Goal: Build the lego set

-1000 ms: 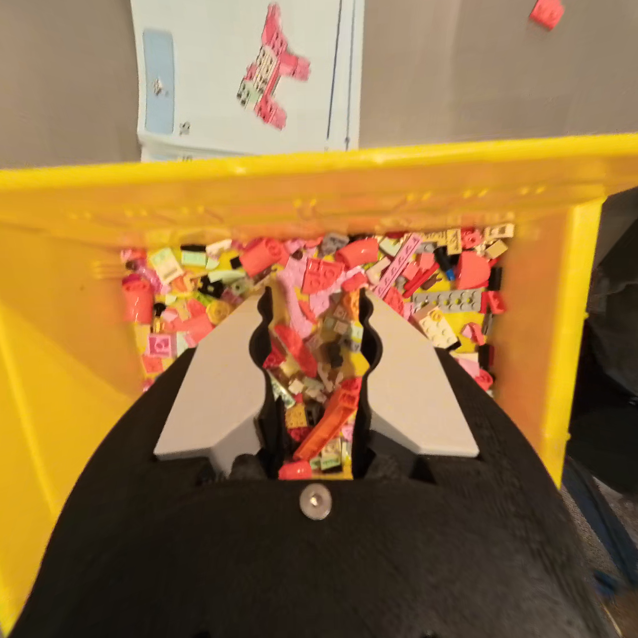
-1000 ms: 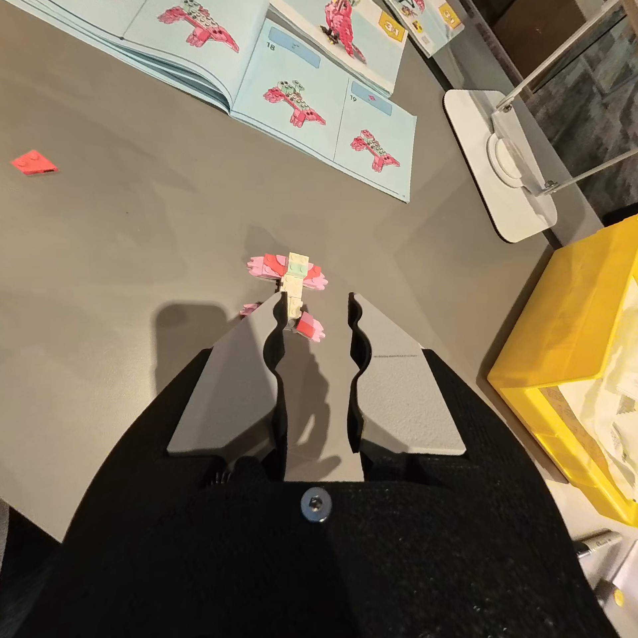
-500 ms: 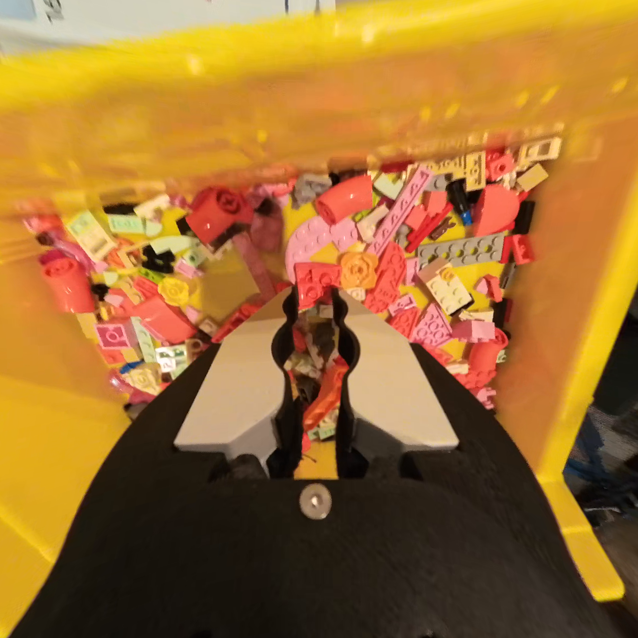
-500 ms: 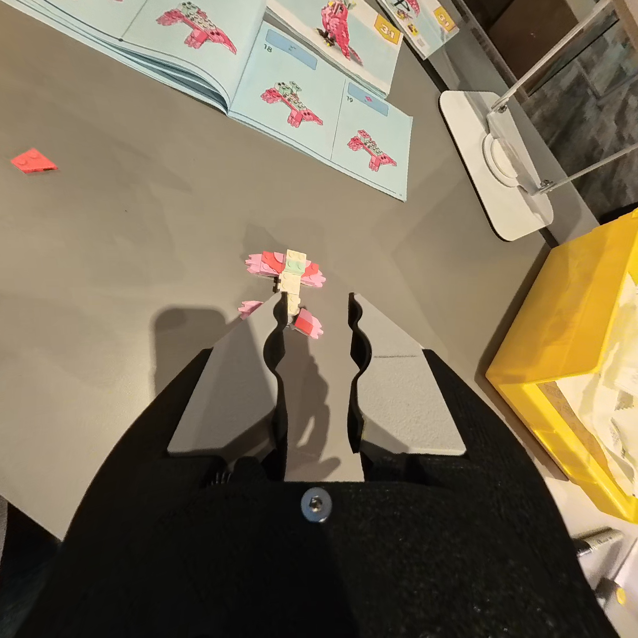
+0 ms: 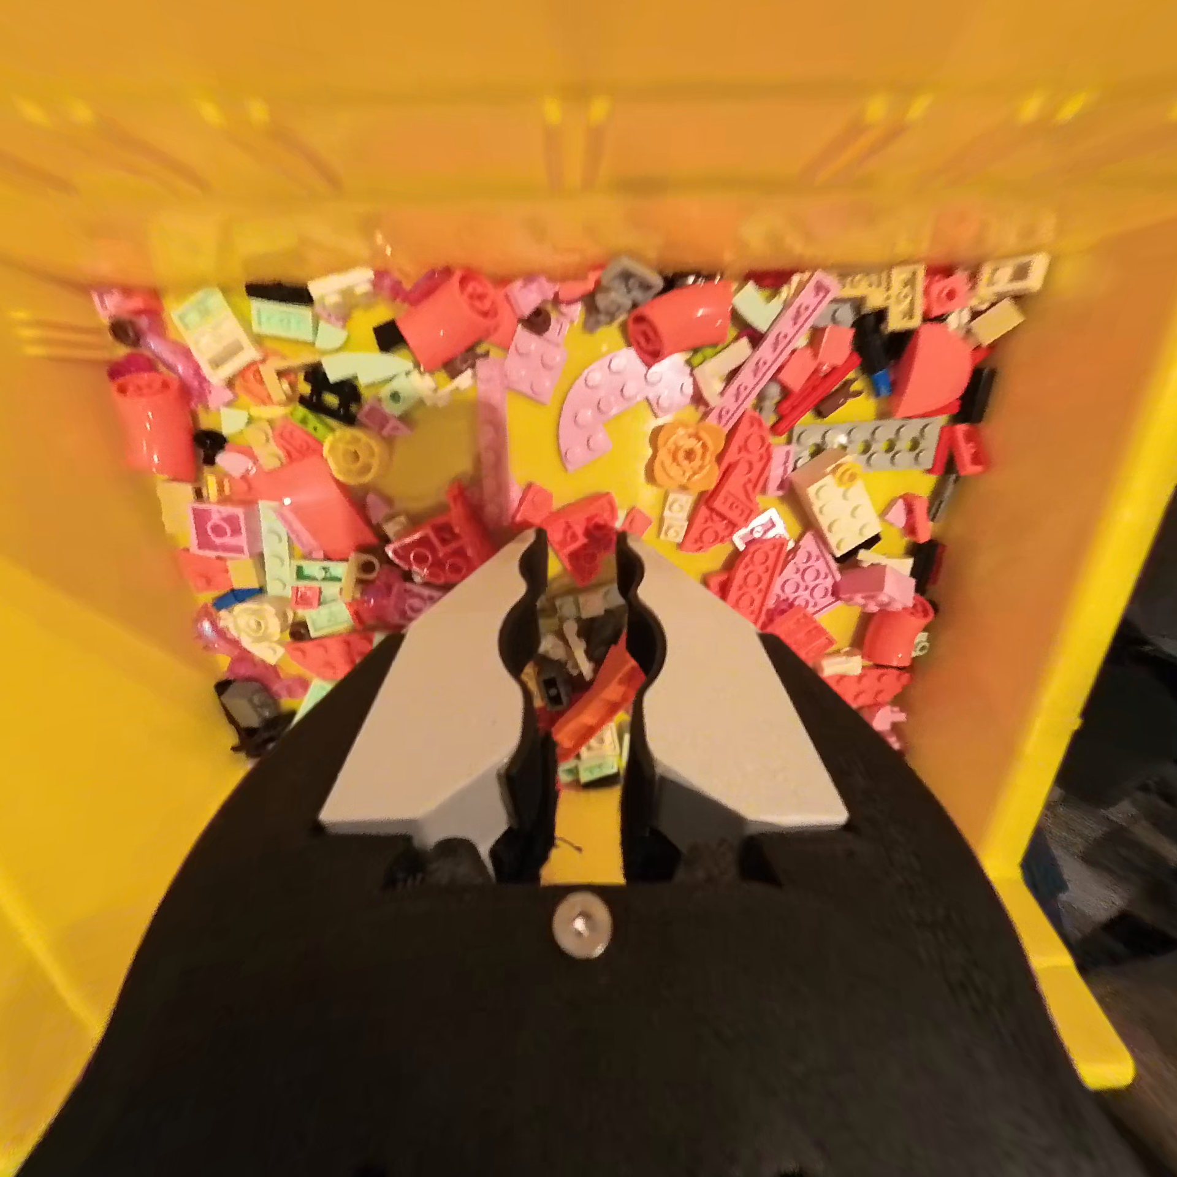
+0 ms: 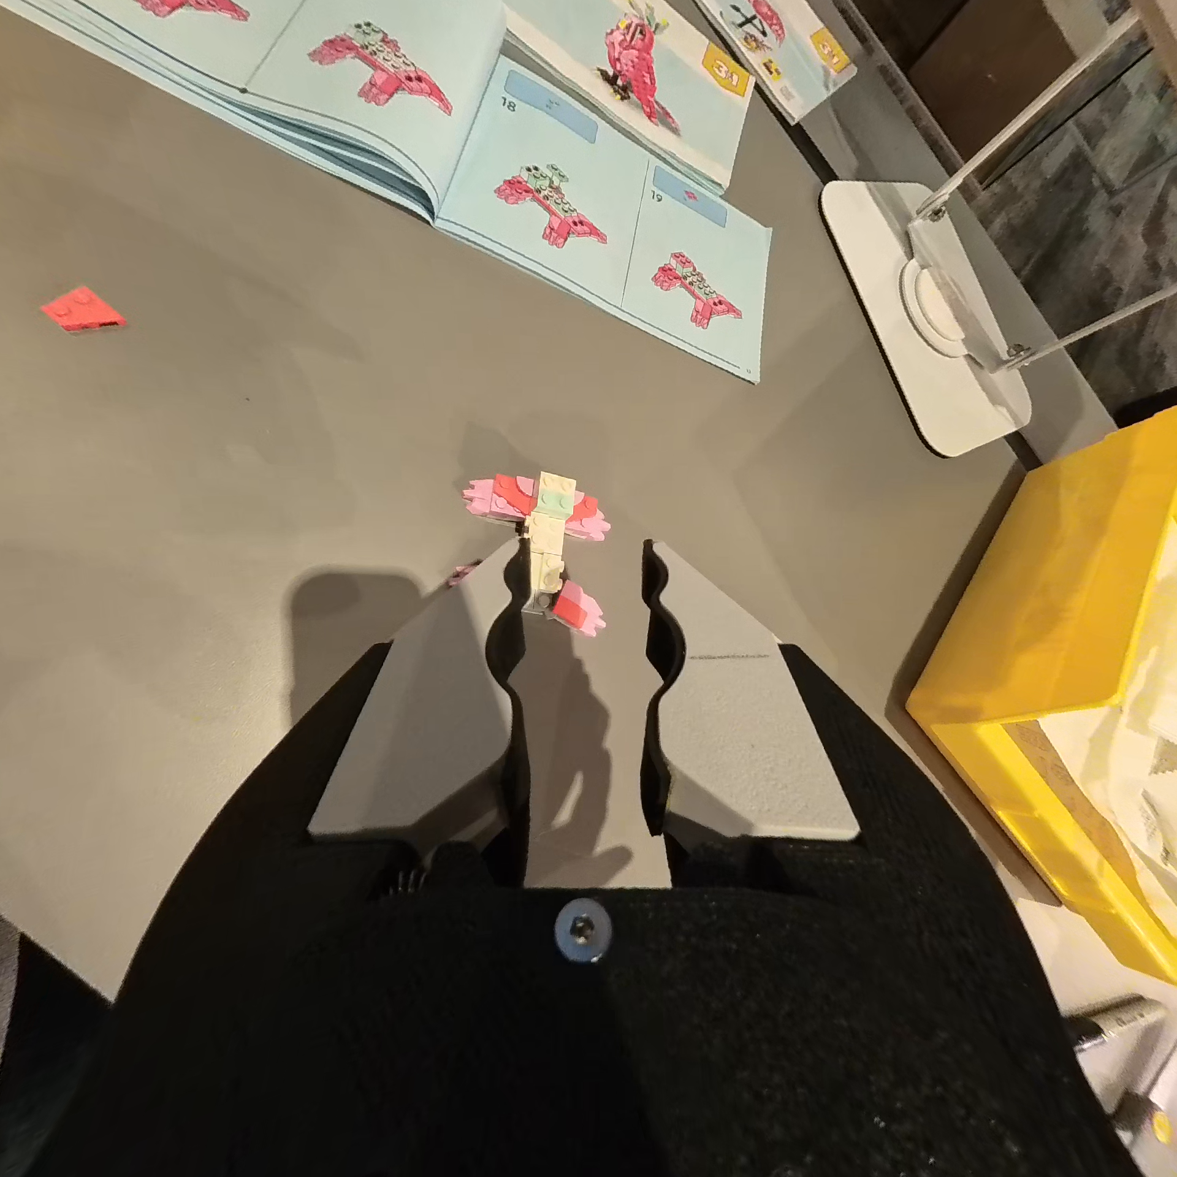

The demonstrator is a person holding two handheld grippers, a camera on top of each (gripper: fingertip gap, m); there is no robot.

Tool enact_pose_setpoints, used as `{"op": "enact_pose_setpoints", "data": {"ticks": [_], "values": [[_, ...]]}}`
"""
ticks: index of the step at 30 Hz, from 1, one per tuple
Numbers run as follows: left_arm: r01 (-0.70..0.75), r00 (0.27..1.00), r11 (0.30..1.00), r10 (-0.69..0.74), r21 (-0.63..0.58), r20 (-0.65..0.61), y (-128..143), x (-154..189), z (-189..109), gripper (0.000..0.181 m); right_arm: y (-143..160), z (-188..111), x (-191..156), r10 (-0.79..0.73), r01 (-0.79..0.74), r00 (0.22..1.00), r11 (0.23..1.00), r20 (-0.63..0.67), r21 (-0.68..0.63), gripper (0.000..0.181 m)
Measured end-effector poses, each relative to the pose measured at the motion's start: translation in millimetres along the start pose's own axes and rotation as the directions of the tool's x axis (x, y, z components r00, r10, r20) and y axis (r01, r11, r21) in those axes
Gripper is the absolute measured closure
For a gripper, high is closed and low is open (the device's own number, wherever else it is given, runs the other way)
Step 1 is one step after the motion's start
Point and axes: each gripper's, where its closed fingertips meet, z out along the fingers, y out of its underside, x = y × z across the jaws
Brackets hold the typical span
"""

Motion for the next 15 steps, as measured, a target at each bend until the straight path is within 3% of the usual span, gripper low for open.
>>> {"op": "enact_pose_setpoints", "data": {"ticks": [4,15], "values": [[-0.038,0.998,0.997,0.042,0.067,-0.048,-18,8,4,0.161,-1,-1,0,-0.002,0.002,1.0,1.0,-0.004,0.003,0.148],[-0.067,0.991,0.994,0.076,0.083,-0.113,-38,0,20,0.159,-1,-3,0,0.0,0.0,1.0,1.0,-0.01,0.005,0.149]]}}
